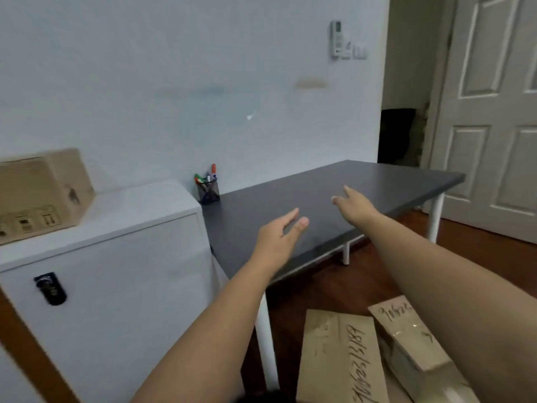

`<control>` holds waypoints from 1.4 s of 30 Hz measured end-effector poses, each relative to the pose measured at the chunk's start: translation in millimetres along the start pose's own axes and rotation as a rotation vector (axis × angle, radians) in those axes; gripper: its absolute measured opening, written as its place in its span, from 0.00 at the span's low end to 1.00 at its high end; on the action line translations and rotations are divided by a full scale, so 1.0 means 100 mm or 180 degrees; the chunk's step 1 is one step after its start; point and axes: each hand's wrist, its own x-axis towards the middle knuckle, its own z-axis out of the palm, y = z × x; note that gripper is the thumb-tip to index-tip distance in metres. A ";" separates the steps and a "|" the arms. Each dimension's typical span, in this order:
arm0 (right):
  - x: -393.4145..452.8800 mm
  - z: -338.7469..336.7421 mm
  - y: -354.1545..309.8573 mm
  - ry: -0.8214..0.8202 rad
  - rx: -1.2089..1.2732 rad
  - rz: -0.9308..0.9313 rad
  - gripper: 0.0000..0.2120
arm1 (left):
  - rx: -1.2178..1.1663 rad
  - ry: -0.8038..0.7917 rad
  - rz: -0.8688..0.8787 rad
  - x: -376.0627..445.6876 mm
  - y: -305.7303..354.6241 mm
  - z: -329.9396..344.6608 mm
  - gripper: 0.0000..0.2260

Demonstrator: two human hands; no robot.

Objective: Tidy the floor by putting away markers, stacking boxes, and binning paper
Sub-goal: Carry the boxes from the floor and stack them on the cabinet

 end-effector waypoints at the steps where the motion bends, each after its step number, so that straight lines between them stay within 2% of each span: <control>1: -0.04 -0.11 0.28 0.0117 -0.0022 0.0138 0.31 | 0.0006 -0.0076 0.0034 -0.08 -0.04 0.27 0.22; 4: -0.27 -0.18 1.07 0.0359 0.0074 0.0575 0.28 | 0.0180 -0.0378 0.0018 -0.37 -0.29 0.90 0.19; 6: -0.46 -0.06 1.57 0.0345 0.0151 0.0871 0.28 | 0.0206 -0.0574 -0.0262 -0.57 -0.54 1.18 0.17; 10: -0.83 0.38 2.32 -0.0130 0.0276 0.1486 0.28 | 0.0222 -0.0727 -0.1080 -0.84 -1.18 1.58 0.18; 15: -1.22 0.96 3.10 -0.0806 0.0166 0.1968 0.26 | 0.0510 -0.1849 -0.2107 -1.13 -1.90 1.98 0.26; 17: -1.40 1.15 3.34 -0.0971 0.0192 0.2222 0.24 | 0.0338 -0.2012 -0.2368 -1.26 -2.10 2.13 0.27; 19: -1.56 1.32 3.52 -0.0940 0.0475 0.2490 0.23 | 0.0324 -0.1849 -0.2620 -1.34 -2.29 2.29 0.31; 23: -1.84 1.62 3.82 -0.0722 0.1051 0.2968 0.30 | 0.0791 -0.1261 -0.3243 -1.41 -2.62 2.56 0.47; 29: -1.97 1.70 3.93 -0.0718 0.1639 0.3094 0.26 | 0.0670 -0.1350 -0.3636 -1.51 -2.81 2.67 0.53; 31: -1.93 1.68 3.90 -0.0392 0.1784 0.3156 0.24 | 0.0453 -0.1215 -0.3639 -1.46 -2.77 2.67 0.52; 35: -1.76 1.51 3.68 0.0295 0.2282 0.2970 0.15 | 0.0131 -0.0499 -0.3220 -1.33 -2.60 2.64 0.38; 38: -1.64 1.27 3.43 0.0404 0.2517 0.2931 0.12 | -0.0567 -0.0020 -0.3093 -1.17 -2.41 2.57 0.33; 42: -1.78 1.07 3.12 0.0803 0.2768 0.3074 0.15 | -0.1249 -0.0208 -0.3065 -1.03 -2.06 2.35 0.31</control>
